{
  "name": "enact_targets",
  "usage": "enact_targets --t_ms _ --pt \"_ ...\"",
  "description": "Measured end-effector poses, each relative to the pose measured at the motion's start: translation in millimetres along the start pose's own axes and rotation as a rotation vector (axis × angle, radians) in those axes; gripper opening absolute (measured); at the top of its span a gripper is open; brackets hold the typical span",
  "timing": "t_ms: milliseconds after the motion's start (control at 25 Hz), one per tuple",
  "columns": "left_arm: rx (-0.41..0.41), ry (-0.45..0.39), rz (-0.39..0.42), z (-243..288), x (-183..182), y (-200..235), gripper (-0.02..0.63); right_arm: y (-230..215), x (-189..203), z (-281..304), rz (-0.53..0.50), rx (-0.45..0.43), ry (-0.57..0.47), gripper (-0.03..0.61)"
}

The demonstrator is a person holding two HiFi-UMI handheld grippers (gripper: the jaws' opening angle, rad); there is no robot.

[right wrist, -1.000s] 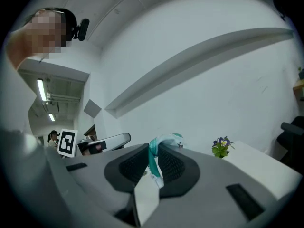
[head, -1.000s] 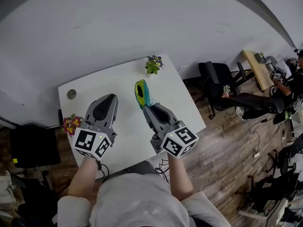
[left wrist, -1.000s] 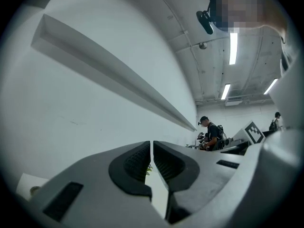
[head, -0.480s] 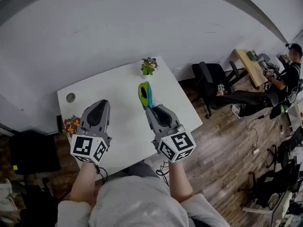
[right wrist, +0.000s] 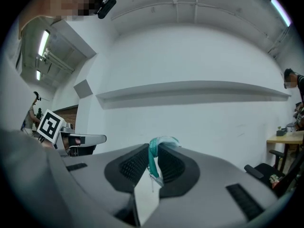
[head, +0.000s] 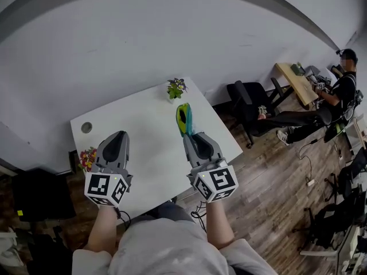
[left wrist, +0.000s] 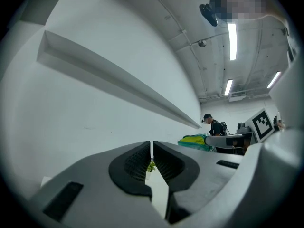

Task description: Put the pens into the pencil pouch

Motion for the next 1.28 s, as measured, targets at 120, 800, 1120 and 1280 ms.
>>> enact_targets --t_ms 120,800,1120,1280 --pt "0.0 -0.001 0.0 -5 -2 0 0.041 1 -3 -6 -0.006 0.029 -0.012 0.074" --pt "0.012 0.002 -0.014 -18 -7 2 0.041 11 -10 -34 -0.043 0.13 -0.061 0.074" --pt "0.03 0.015 -0.005 -18 -6 -2 0.04 15 -11 -42 -0.033 0.16 -0.079 0.074" --pt "0.033 0.011 0.007 -21 -7 -6 0.041 16 -8 -48 -0.041 0.168 -0.07 0.072"
Point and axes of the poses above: the fingertips, and each gripper's own axes: z forward along the fingers, y to its left, x out of its underside, the point moved 7 cm from there along -z, backward along the fingers, and after that the axes turned 7 degrees about -x, right-handed, at the moved point
